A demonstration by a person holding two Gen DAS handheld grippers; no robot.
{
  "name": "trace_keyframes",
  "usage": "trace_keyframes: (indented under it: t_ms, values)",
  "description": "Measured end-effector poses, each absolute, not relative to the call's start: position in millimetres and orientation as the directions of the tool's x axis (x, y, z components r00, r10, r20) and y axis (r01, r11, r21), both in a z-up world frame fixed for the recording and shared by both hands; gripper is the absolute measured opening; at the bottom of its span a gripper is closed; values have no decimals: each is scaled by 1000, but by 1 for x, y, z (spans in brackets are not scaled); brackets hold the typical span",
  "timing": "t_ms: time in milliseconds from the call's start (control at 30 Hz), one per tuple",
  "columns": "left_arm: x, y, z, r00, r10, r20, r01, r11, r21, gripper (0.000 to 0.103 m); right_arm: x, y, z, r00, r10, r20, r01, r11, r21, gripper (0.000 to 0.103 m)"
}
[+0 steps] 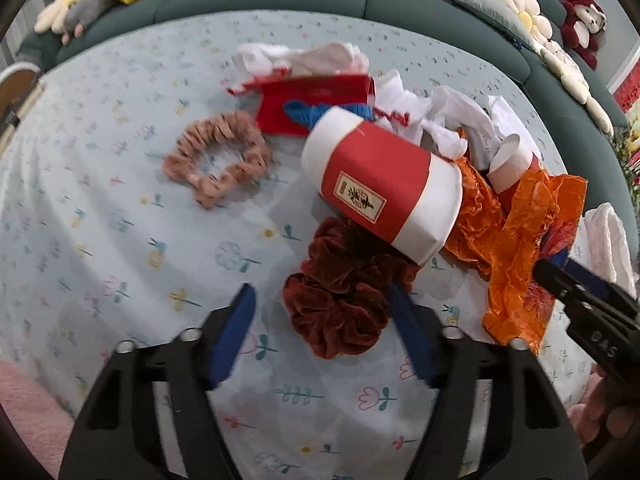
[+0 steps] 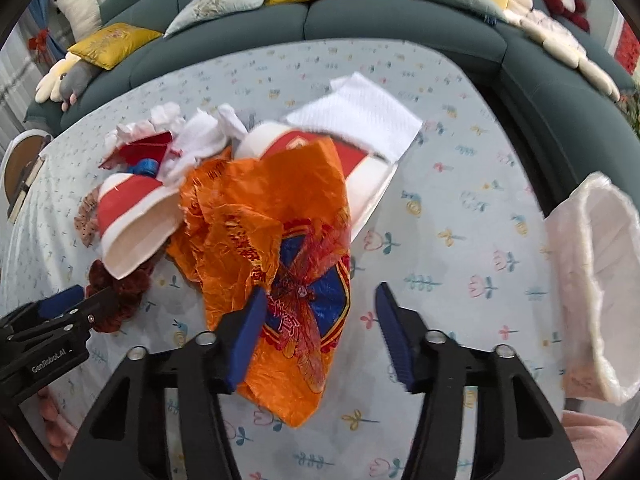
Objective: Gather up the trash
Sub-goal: 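Grasp the dark red scrunchie with the left tool while the right tool grasps the orange bag, then carry the scrunchie and orange bag over the white bin and release both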
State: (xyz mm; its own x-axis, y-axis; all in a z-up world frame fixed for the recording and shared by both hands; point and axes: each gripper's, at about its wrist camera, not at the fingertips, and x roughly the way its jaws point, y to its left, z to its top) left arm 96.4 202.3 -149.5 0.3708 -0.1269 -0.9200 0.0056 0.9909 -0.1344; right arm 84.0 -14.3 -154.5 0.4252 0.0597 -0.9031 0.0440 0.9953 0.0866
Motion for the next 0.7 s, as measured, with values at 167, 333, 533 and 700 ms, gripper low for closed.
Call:
trace_keyframes:
  t_ms: [167,333,533,700]
  values:
    - [93,196,-147,372,-169,-913,41,985,-166,29,85,-9,-162,385,113,-916,-1,992,122,17]
    - [86,190,-134,384,-191,-903,49,981,-186,13,75,-6,-145,402,135,-906,-35,991,132,4]
    - [69,184,-105,424,-209,-881,70,978,-198,12,60,-16,-103,463,151,-873,-40,988,150,3]
    - [54,165,-72,468,-239,-851,107,971,-214,12,45,-31,-64,534,126,-836,-26,991,133,3]
